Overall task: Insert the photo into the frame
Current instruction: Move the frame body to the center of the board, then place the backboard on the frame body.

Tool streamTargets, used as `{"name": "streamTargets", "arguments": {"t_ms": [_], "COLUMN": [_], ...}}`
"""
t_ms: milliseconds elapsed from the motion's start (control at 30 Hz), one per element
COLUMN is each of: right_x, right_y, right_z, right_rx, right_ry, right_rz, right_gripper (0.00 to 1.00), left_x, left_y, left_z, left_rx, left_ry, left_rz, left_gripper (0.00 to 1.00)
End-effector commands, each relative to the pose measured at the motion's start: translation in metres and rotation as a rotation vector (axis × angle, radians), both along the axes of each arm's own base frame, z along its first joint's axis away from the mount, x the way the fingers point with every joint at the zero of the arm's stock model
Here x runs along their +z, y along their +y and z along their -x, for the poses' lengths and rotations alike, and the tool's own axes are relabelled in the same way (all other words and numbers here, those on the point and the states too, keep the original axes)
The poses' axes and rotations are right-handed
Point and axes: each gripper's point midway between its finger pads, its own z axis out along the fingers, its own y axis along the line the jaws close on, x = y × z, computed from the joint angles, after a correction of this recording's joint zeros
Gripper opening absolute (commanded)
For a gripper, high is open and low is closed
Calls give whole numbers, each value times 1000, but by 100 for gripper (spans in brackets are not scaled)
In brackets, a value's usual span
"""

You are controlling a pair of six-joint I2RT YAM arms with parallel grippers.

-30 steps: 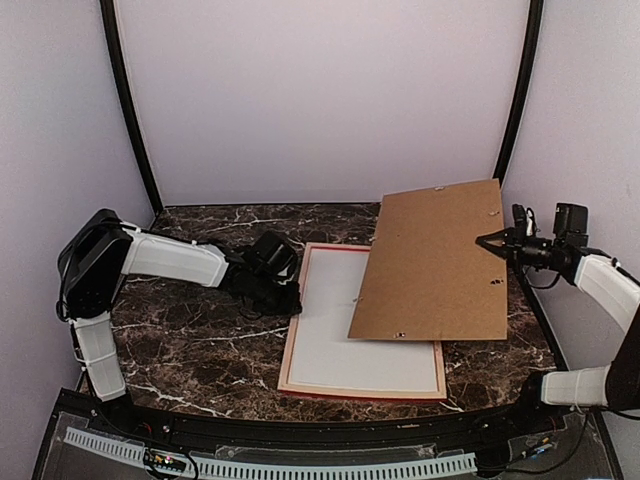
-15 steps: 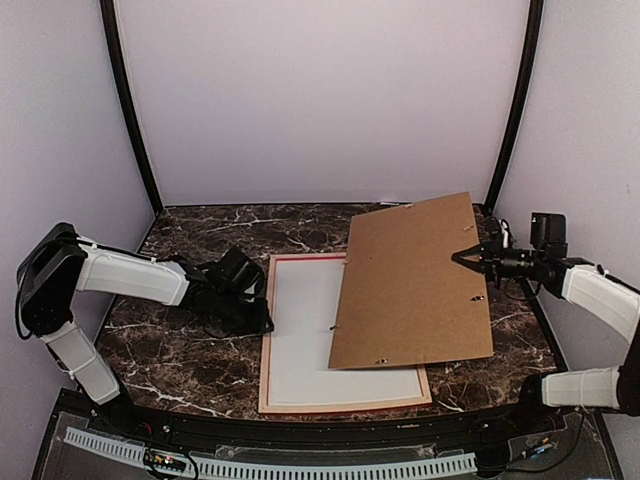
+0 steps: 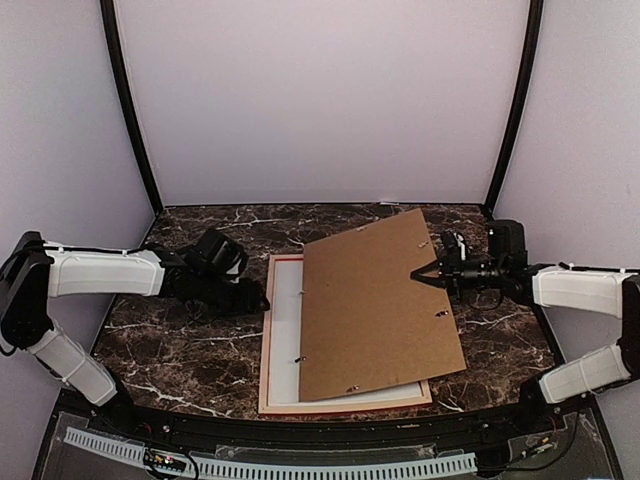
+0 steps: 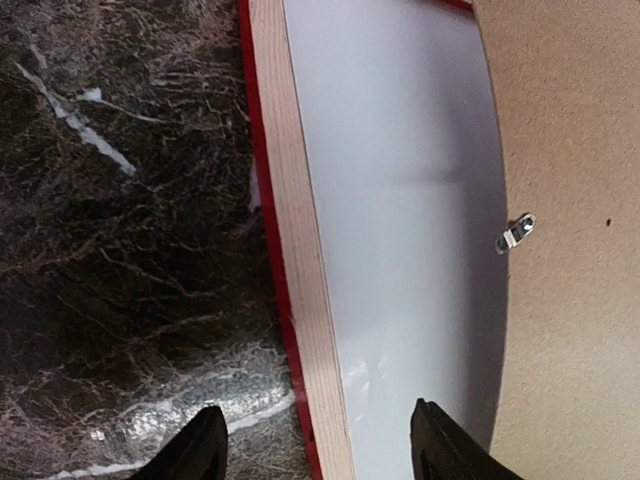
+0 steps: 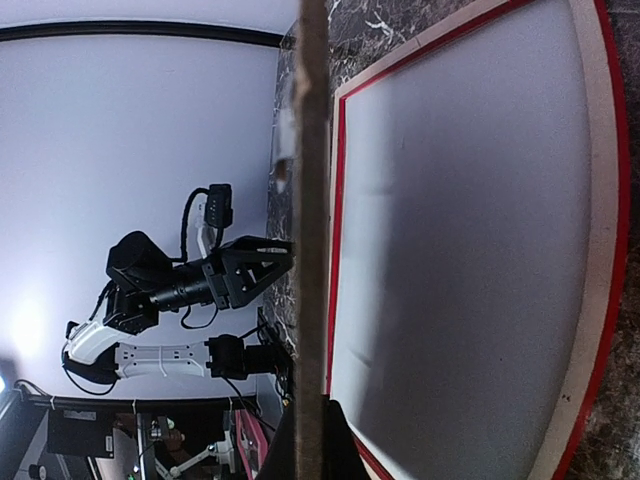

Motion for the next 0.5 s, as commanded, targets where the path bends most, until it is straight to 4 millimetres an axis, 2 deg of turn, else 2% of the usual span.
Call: {"name": "streamTargets", "arguments": {"t_ms": [0, 200, 467], "right_x": [19, 6, -9], "right_y": [22, 45, 67], "right_z": [-7, -11, -13], "right_rx": [32, 56, 89], "right_ry": [-89, -65, -31], "right_rz": [-67, -82, -100], "right_gripper": [0, 0, 0], "left_x": [22, 27, 20], "left_y": [20, 29, 22], "left_z": [-12, -18, -18], "left_rx": [31, 46, 26], "left_ry": [-47, -59, -35], "left_rz": [-13, -8, 12], "left_gripper": [66, 67, 67]}}
